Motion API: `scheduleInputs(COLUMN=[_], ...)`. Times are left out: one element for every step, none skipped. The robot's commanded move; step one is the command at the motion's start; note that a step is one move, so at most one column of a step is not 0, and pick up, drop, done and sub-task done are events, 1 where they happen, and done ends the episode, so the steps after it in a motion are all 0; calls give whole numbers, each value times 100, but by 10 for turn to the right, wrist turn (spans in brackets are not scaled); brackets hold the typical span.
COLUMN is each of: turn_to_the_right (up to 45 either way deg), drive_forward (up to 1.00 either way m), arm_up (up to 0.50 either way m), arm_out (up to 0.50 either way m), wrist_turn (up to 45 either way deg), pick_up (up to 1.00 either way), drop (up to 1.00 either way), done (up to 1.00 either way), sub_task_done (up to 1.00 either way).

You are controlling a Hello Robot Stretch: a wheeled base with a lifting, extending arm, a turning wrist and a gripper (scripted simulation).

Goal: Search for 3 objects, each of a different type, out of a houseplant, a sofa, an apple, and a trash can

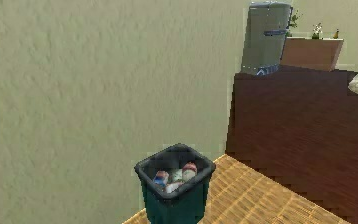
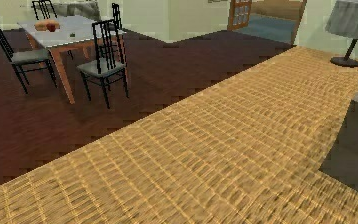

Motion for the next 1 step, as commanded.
scheduleInputs(turn_to_the_right=[0], drive_forward=[0], arm_up=[0], arm_out=[0], wrist_turn=[0], pick_up=[0], drop=[0], done=[100], sub_task_done=[0])
